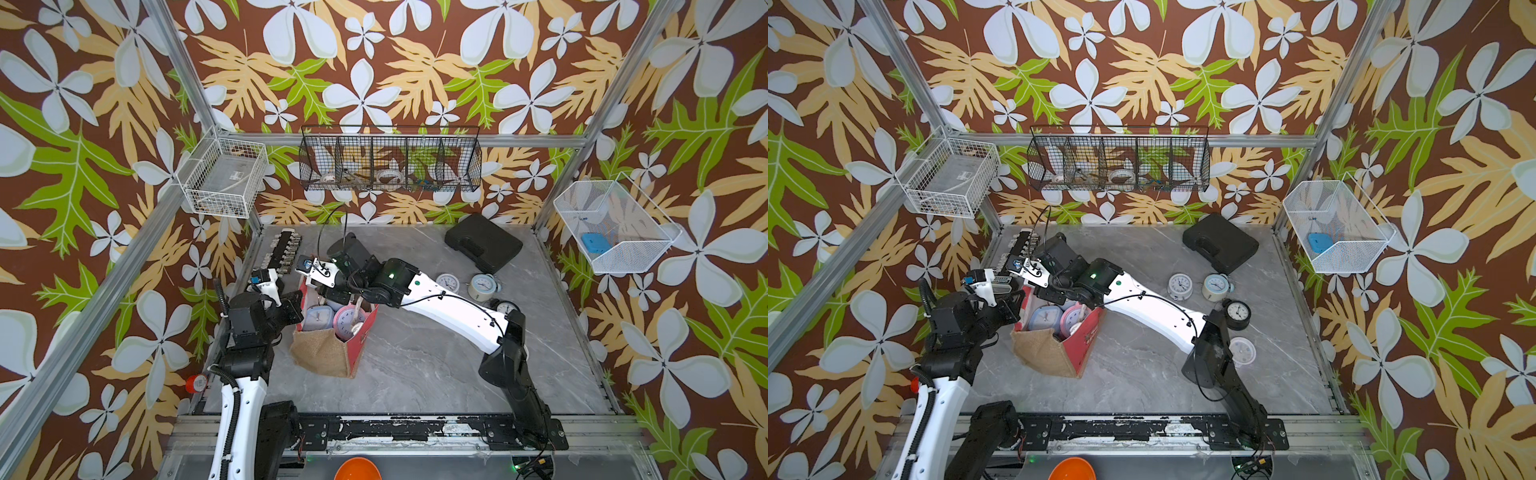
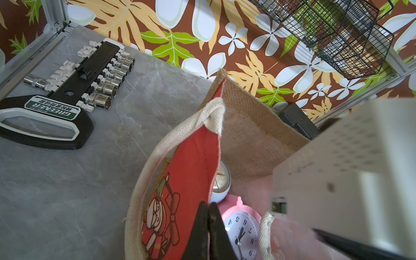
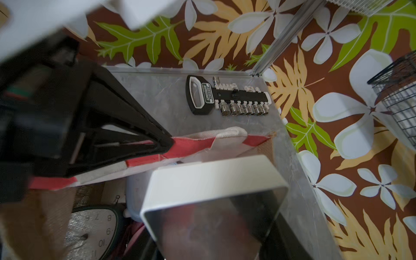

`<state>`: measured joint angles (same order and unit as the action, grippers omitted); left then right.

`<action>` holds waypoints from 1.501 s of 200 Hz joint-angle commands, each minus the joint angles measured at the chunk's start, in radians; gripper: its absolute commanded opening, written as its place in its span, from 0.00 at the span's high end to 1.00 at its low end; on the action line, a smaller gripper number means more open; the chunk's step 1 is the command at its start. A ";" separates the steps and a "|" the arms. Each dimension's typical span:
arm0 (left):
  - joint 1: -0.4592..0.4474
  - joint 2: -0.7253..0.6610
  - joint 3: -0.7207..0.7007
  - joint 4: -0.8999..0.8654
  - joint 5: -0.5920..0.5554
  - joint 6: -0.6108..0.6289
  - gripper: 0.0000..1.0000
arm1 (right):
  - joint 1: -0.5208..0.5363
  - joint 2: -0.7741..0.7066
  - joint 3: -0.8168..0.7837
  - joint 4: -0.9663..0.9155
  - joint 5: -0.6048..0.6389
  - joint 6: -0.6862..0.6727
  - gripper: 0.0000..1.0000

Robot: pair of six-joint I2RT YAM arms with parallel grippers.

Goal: Put the alarm clock into the canvas bag
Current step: Place the alarm at the canvas bag.

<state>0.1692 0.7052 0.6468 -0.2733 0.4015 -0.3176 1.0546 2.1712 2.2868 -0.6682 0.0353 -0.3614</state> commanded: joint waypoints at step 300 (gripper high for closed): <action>0.000 -0.007 -0.002 0.016 0.022 -0.005 1.00 | -0.005 0.002 -0.068 0.024 0.053 -0.007 0.17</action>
<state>0.1692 0.7002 0.6460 -0.2657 0.4046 -0.3176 1.0508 2.2269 2.2372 -0.6952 0.1234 -0.3973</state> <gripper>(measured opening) 0.060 0.833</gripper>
